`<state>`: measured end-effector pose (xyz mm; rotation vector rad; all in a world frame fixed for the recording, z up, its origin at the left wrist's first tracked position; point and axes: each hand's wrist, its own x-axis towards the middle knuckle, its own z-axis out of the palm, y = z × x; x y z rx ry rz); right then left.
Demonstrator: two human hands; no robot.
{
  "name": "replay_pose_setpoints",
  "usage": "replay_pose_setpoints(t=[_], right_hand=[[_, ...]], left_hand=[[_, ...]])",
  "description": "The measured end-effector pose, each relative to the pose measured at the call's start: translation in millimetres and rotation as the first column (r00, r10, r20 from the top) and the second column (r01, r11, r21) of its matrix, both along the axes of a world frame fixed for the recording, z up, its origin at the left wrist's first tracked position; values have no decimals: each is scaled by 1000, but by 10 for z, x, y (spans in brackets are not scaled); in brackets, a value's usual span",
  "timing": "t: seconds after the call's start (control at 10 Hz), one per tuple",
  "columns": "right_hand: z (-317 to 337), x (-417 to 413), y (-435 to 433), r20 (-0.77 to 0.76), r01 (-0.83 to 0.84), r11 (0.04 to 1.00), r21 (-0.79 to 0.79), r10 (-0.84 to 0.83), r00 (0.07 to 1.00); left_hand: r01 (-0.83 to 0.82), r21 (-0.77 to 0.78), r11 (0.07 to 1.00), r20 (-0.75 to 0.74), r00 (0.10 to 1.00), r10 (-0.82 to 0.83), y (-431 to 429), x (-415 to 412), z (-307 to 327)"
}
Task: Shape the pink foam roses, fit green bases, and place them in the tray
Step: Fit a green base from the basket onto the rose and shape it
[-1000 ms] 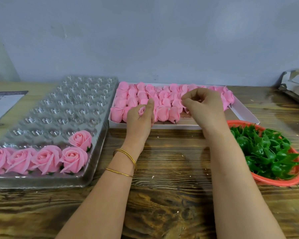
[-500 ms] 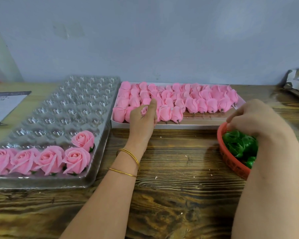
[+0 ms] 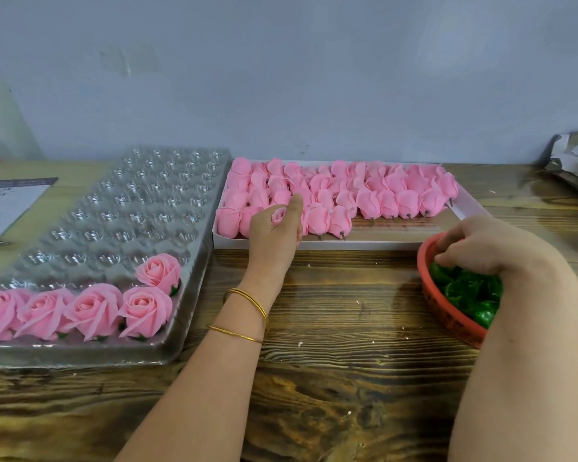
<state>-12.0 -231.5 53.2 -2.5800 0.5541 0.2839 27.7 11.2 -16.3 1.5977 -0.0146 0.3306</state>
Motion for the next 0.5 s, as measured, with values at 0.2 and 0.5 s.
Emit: replay_pose_setpoints(t=[0.2,0.5], right_hand=[[-28,23,-21,53,73,997,3,-73,996],[30,-19,59,158,137,990,33,-141,977]], left_hand=[[-5,7,1000,-3,1000,5,-7,-21,17],[10,6,1000,-7,1000,-10,6,13,-17]])
